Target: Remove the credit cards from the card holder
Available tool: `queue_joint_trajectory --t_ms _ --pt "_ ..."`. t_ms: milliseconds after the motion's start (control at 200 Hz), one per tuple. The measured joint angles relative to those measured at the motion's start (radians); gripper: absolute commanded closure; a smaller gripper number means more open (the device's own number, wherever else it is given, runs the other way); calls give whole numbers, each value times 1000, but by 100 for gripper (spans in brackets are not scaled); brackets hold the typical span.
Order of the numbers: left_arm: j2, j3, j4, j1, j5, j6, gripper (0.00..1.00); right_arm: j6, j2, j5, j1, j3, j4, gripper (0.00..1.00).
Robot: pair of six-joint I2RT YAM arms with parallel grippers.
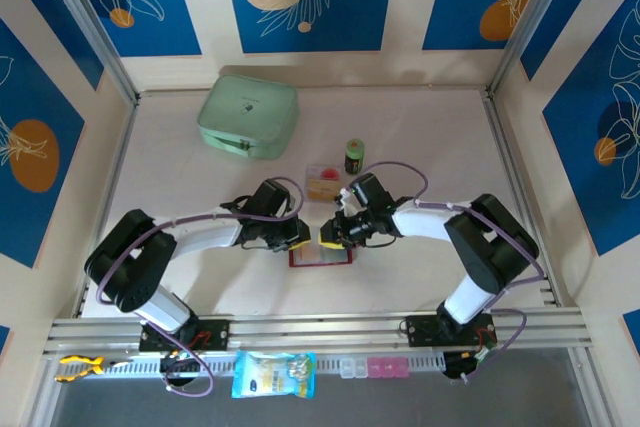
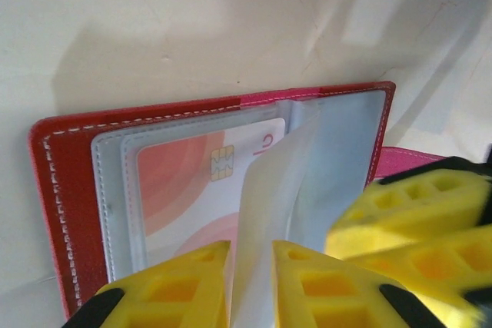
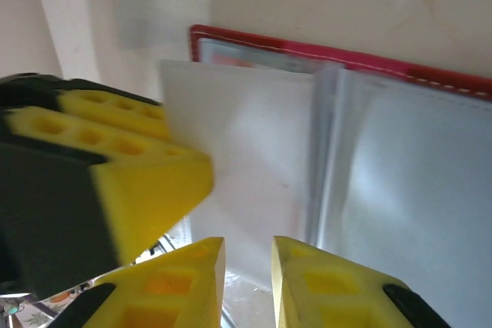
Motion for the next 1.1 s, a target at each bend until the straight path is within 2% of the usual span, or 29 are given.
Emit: queue_joint_trajectory --t_ms 280,715,1100 --pt "-3 30 -8 -19 6 0 82 -16 -137 55 -36 27 -107 76" --pt "49 114 -7 -55 17 0 89 -27 -229 79 -90 1 -181 75" --pt "143 190 -3 -86 38 -1 85 -27 -295 90 -121 -40 -210 75"
